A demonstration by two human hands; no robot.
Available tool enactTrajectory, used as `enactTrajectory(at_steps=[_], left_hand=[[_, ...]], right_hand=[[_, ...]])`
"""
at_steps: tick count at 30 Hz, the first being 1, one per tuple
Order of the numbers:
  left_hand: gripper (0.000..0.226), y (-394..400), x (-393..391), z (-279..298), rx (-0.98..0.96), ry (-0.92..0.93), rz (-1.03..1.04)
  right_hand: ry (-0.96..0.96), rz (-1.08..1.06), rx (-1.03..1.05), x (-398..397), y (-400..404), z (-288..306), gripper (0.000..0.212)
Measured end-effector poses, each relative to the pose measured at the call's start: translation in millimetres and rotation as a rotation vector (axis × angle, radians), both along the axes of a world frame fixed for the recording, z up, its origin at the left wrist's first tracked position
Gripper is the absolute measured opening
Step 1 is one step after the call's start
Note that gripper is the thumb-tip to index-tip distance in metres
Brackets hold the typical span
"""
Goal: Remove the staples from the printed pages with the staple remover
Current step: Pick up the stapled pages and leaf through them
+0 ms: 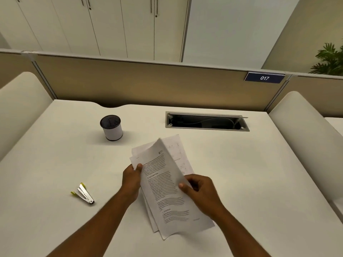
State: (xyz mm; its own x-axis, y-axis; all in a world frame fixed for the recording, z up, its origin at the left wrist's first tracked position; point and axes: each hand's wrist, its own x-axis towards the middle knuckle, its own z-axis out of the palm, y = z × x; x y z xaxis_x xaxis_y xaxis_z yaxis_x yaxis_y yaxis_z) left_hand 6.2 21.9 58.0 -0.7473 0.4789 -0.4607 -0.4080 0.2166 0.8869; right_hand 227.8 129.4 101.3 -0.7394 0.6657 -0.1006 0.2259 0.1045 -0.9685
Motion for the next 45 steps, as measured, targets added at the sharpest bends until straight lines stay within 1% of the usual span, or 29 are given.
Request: enactTrajectory(at_steps=[2,5,7,9,10,13,15,17,19,20,22,24,27,29,32,35,37,39,42,45], left_hand=[[0.028,4,0,0,0.005,-0.014,-0.021],[0.028,11,2,3,0.023,-0.025,-0.061],[0.027,14,2,5,0.018,-0.015,-0.076],[0.026,14,0,7,0.002,-0.009,-0.058],[0.028,14,-3,7,-0.013,-0.002,-0.047],[0.032,9,-9,6,-0.035,0.024,-0.051],[0.032,6,-11,7,-0.036,0.044,-0.072],[0.031,4,-12,8,-0.031,0.057,-0.101],[0.028,3,-11,8,-0.022,0.063,-0.127],[0.027,3,-11,8,-0.015,0.062,-0.135],[0.024,4,-11,9,-0.010,0.063,-0.141],[0.027,5,-11,11,-0.024,0.071,-0.138],[0.033,5,-12,11,-0.054,0.086,-0.115],[0.033,3,-15,9,-0.073,0.088,-0.087],[0.032,1,-18,6,-0.083,0.080,-0.067],[0.032,3,-16,5,-0.073,0.059,-0.073],[0.031,5,-13,4,-0.039,0.030,-0.078],[0.029,8,-11,4,0.005,-0.002,-0.091],[0.025,13,-9,4,0.034,-0.030,-0.114],[0.027,14,-9,6,0.053,-0.037,-0.106]], right_hand=[[0.011,0.077,-0.030,-11,-14,11,0.020],[-0.045,0.137,-0.014,-26,-28,15,0.030],[-0.068,0.127,0.027,-32,-29,13,0.026],[-0.020,0.047,0.065,-34,-22,9,0.014],[0.004,-0.014,0.097,-33,-15,7,0.013],[-0.033,-0.157,0.219,-27,10,-2,0.031],[-0.064,-0.180,0.227,-24,24,-7,0.045],[-0.091,-0.181,0.135,-25,35,-8,0.060],[-0.127,-0.171,0.006,-29,42,-7,0.067],[-0.145,-0.159,-0.028,-32,45,-7,0.067],[-0.156,-0.129,-0.023,-36,46,-9,0.063],[-0.129,-0.147,0.029,-39,45,-11,0.050],[-0.078,-0.264,0.106,-38,42,-14,0.030],[-0.043,-0.301,0.090,-36,42,-15,0.023],[0.043,-0.290,-0.043,-35,41,-10,0.024],[0.086,-0.271,-0.147,-35,42,-2,0.033],[0.101,-0.237,-0.196,-37,40,1,0.041],[0.126,-0.174,-0.259,-41,35,1,0.044],[0.165,-0.106,-0.349,-46,30,0,0.043],[0.180,-0.131,-0.361,-45,31,1,0.039]])
